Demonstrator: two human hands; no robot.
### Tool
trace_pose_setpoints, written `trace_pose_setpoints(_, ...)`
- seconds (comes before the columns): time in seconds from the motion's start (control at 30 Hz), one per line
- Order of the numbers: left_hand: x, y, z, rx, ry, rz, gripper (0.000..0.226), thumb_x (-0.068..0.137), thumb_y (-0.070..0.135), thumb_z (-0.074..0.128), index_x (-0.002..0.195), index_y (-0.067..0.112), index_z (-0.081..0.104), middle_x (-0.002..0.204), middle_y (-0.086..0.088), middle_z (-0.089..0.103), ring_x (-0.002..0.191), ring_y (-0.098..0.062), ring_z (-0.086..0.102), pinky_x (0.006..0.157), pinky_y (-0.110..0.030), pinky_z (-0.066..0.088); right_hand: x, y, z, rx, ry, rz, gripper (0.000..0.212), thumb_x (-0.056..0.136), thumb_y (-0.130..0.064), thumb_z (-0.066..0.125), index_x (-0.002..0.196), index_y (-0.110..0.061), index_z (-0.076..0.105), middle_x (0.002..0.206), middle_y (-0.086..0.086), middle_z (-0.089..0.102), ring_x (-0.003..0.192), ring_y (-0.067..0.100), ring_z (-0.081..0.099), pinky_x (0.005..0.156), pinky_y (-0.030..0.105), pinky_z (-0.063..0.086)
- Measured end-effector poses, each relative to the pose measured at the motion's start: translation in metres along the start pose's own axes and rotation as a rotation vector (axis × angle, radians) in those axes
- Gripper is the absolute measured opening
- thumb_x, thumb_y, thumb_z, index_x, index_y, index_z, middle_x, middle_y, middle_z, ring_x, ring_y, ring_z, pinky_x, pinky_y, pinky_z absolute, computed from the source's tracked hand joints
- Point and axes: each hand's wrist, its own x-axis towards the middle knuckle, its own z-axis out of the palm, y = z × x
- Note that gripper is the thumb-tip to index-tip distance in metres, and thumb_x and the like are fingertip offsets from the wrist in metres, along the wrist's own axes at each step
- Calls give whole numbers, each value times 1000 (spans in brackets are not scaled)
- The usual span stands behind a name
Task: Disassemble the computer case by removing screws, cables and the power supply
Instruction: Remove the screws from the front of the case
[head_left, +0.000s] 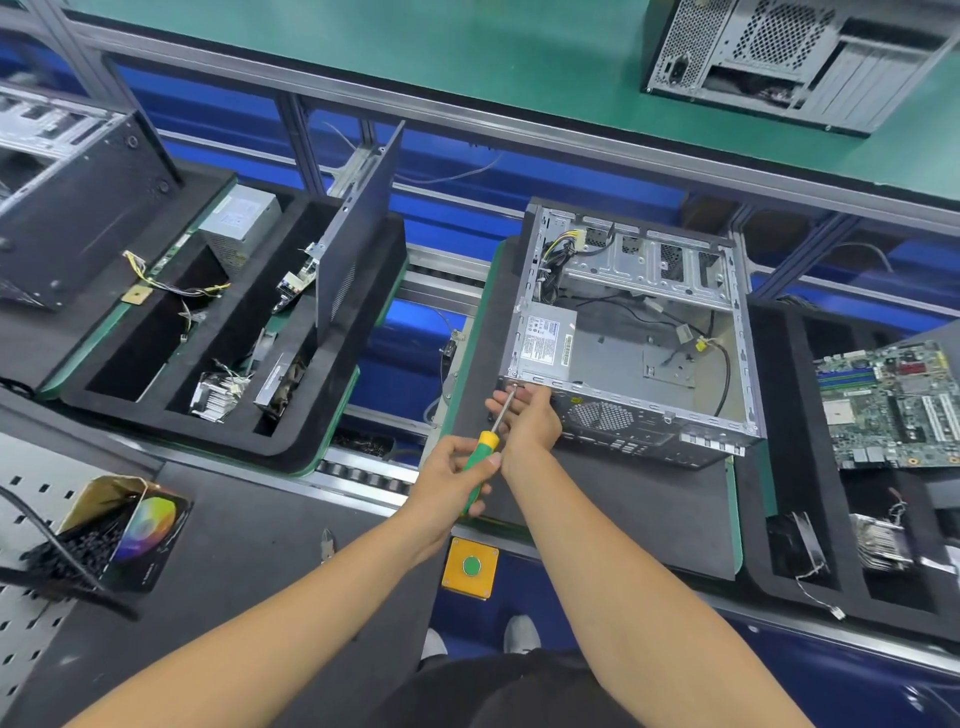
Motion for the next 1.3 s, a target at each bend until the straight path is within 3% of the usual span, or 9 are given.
trace_pose_setpoints(0.2, 5, -5, -4, -88, 24, -32, 19, 100, 26, 66, 112, 11, 67, 98, -5, 73, 72, -10, 67, 56, -24, 51, -2, -3, 1, -24, 2, 15, 25, 92, -25, 50, 81, -11, 68, 75, 6, 77, 65, 20, 75, 57, 28, 46)
trace_pose_setpoints(0.5, 4, -4, -9, 2, -39, -90, 36, 108, 46, 46, 121, 23, 69, 110, 6, 78, 80, -7, 68, 61, -24, 48, 2, -3, -1, -88, -11, -7, 27, 92, -25, 52, 83, -8, 72, 75, 8, 77, 63, 21, 75, 64, 31, 50)
trace_pose_setpoints(0.67, 7, -5, -9, -29, -35, -94, 33, 107, 42, 49, 121, 20, 68, 110, 1, 77, 80, -12, 60, 59, -25, 46, 3, -2, -1, -75, -15, -4, 28, 92, -25, 52, 86, -6, 72, 77, 9, 78, 69, 23, 76, 71, 34, 54)
trace_pose_setpoints(0.87, 6, -9, -1, -81, -20, -43, 36, 93, 26, 75, 120, 11, 55, 103, -7, 62, 69, -9, 57, 50, -22, 43, 3, -3, 1, -76, -2, -10, 28, 93, -23, 51, 84, -6, 71, 74, 10, 77, 63, 23, 75, 59, 30, 50)
trace_pose_setpoints(1.0, 10, -7, -3, -71, -34, -46, 24, 100, 31, 65, 109, 9, 62, 96, -8, 67, 73, -12, 64, 55, -26, 50, 3, -1, -1, -102, -12, -13, 29, 92, -24, 52, 88, -4, 73, 76, 10, 77, 64, 23, 75, 61, 32, 52)
trace_pose_setpoints(1.17, 9, -4, 1, -45, -76, -97, 36, 109, 38, 47, 116, 8, 67, 88, -3, 71, 67, -12, 63, 55, -27, 51, 5, -2, -3, -126, -13, -17, 32, 93, -25, 50, 87, -3, 73, 76, 11, 77, 64, 24, 75, 65, 33, 54)
trace_pose_setpoints(1.3, 10, -1, 4, -33, -2, -110, 33, 102, 44, 59, 116, 14, 58, 103, -9, 59, 74, -17, 56, 47, -24, 41, 3, -5, -2, -169, -15, -42, 33, 94, -24, 48, 81, -4, 72, 75, 13, 77, 58, 25, 73, 63, 34, 52)
